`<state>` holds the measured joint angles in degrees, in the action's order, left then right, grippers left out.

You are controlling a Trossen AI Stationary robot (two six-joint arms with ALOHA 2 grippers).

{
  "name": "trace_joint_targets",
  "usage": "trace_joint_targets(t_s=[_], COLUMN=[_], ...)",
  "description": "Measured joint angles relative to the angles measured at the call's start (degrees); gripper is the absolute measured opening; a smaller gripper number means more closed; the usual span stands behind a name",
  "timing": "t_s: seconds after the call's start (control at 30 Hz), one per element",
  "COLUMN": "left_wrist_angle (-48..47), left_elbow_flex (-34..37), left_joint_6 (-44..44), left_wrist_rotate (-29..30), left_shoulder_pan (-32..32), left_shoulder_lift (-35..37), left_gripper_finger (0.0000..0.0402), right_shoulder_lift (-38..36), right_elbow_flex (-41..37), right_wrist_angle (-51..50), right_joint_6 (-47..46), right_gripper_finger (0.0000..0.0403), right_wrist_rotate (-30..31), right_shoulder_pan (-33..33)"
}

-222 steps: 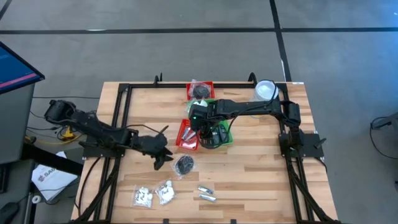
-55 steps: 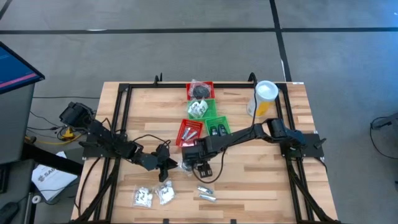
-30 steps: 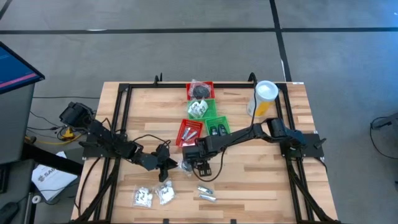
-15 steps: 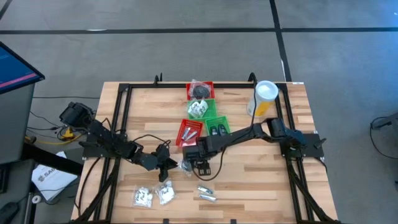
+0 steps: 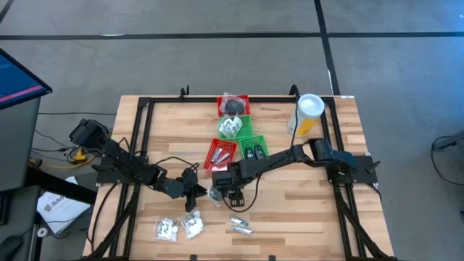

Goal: Pick & Place Travel size toiletries
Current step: Put the black hairbrush into the top red bin

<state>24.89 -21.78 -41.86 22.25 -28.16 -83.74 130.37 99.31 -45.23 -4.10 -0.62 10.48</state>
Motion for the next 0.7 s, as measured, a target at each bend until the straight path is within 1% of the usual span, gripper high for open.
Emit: trace_joint_targets(t_s=[0.1,0.27,0.43,0.5,0.6,0.7], left_wrist_angle=[0.0,0.02,0.02,0.02,0.02,0.03], left_elbow_flex=[0.0,0.0,0.0,0.0,0.0,0.0], left_joint_6=[-0.01,-0.01,-0.01,-0.01,-0.01,-0.01], left_wrist_rotate=[0.0,-0.01,0.0,-0.01,-0.01,0.01], left_shoulder_pan=[0.0,0.0,0.0,0.0,0.0,0.0], left_shoulder_lift=[-0.02,-0.02,0.0,0.0,0.0,0.0], left_gripper_finger=[0.0058,0.0058,0.0058,0.0058,0.0058,0.0058], right_shoulder_lift=[1.49,1.6,1.72,1.74,1.75,1.75], right_elbow_flex=[0.12,0.12,0.02,0.0,0.0,-0.03], right_wrist_angle=[0.9,0.6,2.03,2.07,2.1,2.05], right_joint_6=[0.79,-1.22,-1.35,-1.41,-1.96,-1.98], right_gripper_finger=[0.0249,0.0249,0.0248,0.0242,0.0212,0.0152], right_wrist_rotate=[-0.56,-0.77,-0.84,-0.78,-0.23,0.08], right_shoulder_pan=[0.01,-0.37,-0.37,-0.37,-0.39,-0.43])
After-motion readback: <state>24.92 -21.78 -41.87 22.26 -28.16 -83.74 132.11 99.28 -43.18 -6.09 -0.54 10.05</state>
